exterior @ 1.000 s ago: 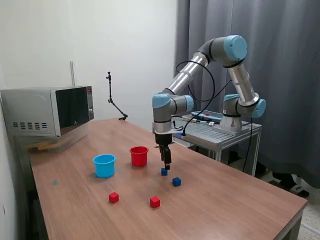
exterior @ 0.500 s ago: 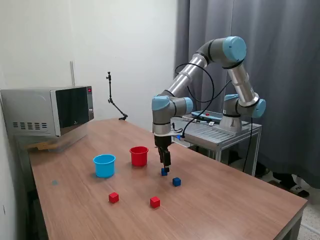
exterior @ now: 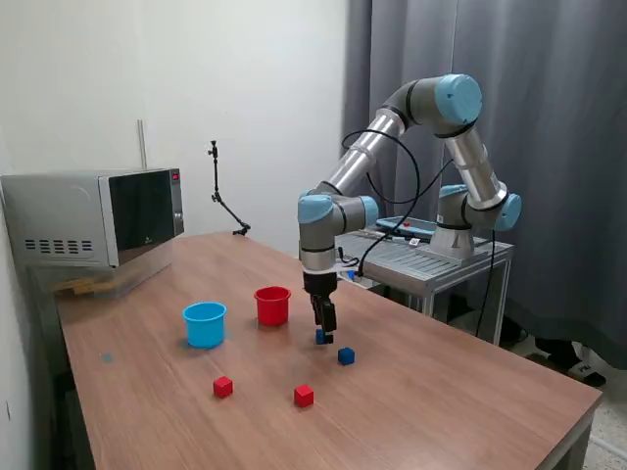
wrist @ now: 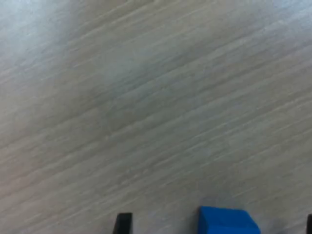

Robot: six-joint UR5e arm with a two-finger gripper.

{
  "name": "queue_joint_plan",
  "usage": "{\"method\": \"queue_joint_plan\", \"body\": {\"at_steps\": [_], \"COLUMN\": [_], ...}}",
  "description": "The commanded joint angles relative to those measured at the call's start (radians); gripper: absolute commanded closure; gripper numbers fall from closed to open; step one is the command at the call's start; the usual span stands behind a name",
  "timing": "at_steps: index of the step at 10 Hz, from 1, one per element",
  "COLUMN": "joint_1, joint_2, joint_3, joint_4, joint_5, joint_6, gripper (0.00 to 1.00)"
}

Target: Place red objects in the red bin, and blue objects in the blue bin.

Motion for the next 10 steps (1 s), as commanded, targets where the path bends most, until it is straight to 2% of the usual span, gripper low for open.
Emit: {"method": "queue_joint_plan", "body": {"at_steps": [1,7,8,10], "joint_1": [0.002,0.003,0.003,0.008], "joint_2": [0.002,0.001,0.001,0.001], "joint_3": [0.000,0.001,0.004,0.006], "joint_4": [0.000,0.002,0.002,0.002], "joint_5": [0.000,-0.003,-0.003,-0.003], "joint_6": [0.000,-0.002,-0.002,-0.002], "gripper": [0.00,0.00,1.00,1.00]}}
